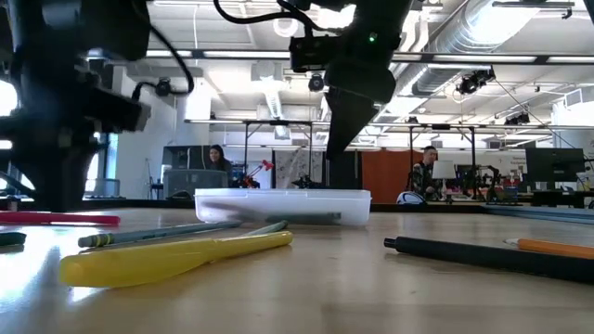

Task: Pick & place school supplies into a supply box
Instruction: Put the pink pen into the black supply box

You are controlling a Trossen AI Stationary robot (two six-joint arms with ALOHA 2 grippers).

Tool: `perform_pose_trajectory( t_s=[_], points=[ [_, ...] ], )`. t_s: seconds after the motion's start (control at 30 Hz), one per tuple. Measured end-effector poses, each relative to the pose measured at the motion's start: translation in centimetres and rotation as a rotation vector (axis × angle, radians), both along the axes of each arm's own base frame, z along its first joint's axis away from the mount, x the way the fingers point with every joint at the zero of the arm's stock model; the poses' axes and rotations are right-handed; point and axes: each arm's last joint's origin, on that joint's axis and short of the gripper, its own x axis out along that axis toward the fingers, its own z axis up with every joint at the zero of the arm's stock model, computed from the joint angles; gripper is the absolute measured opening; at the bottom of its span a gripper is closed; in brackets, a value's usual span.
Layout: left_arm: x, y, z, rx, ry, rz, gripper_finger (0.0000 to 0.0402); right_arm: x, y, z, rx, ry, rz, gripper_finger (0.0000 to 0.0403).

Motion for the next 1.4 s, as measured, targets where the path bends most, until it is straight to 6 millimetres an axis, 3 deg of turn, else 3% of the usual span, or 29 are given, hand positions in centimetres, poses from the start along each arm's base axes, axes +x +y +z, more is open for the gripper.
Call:
perform_pose_trajectory(
  t_s=[0.2, 0.4, 0.5, 0.6, 0.67, 0.83, 1.0, 1.13, 1.4],
  points=[
    [-0.7, 0.5, 4.7, 0.003, -0.210, -0.061, 0.0164, 0.0, 0.0, -0.1, -0.009, 0.010, 0.022, 0.0117],
    [-5.2, 2.7, 10.5, 0.046, -0.501, -0.067, 0.0176, 0.0, 0.0, -0.1, -0.010, 0.013, 0.023, 0.0118],
    [-7.8, 3.7, 11.7, -0.032, -0.707, -0.049, 0.0179, 0.0, 0.0, -0.1, -0.010, 0.012, 0.023, 0.0118],
    [-9.6, 4.4, 10.8, -0.092, -0.852, -0.019, 0.0177, 0.0, 0.0, -0.1, -0.009, 0.008, 0.023, 0.0118],
    [-10.3, 4.8, 9.0, -0.098, -0.868, -0.006, 0.0177, 0.1, 0.0, 0.0, -0.008, 0.002, 0.023, 0.0118],
    [-10.4, 4.4, 3.4, -0.205, -0.827, -0.056, 0.0177, 0.2, 0.0, 0.0, -0.007, -0.009, 0.023, 0.0119],
    [-9.7, 4.0, -0.9, -0.274, -0.837, -0.073, 0.0176, 0.3, 0.0, 0.1, -0.004, -0.026, 0.023, 0.0119],
    [-10.0, 4.2, -3.1, -0.237, -0.764, -0.051, 0.0176, 0.5, 0.1, 0.1, 0.012, -0.041, 0.028, 0.0119],
    [-9.6, 4.0, -3.9, -0.173, -0.699, -0.120, 0.0177, 0.6, 0.2, 0.1, 0.039, -0.054, 0.038, 0.0119]
  ],
)
